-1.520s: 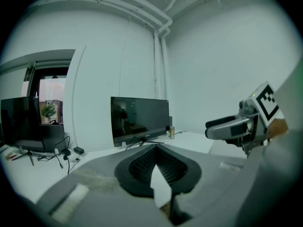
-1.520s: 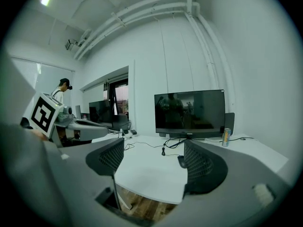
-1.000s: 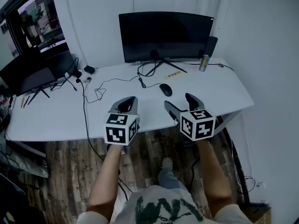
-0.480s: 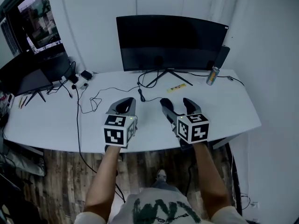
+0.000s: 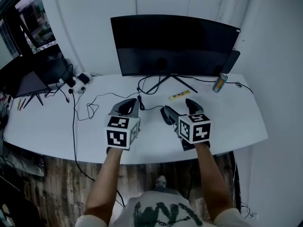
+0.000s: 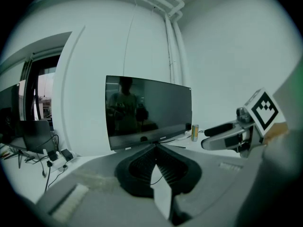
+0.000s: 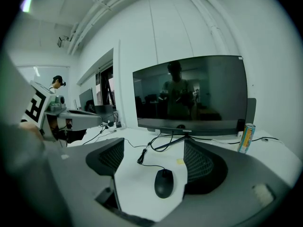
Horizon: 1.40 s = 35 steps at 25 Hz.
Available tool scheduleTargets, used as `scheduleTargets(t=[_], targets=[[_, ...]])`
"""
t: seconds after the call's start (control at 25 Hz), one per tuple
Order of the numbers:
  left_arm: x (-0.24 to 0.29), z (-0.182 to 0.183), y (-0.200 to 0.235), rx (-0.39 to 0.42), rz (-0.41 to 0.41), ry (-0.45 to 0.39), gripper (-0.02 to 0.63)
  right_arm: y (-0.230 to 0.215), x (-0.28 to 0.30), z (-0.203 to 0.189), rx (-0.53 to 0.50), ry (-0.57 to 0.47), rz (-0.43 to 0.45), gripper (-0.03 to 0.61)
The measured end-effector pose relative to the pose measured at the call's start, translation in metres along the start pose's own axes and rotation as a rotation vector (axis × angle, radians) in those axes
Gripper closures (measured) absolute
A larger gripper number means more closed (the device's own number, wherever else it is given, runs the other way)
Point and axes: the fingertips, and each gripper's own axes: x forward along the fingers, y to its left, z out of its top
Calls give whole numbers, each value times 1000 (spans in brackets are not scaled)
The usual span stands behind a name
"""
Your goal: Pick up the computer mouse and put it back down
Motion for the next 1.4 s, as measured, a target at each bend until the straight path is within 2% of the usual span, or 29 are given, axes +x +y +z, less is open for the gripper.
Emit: scheduleTargets(t=[0.76,1.4], targets=[[46,-48,18,-43,35,92,609,-25,94,-98,55,271,51,196],[63,-84,16,-66,27,184,610,-40,130,-164,84,441,41,178]])
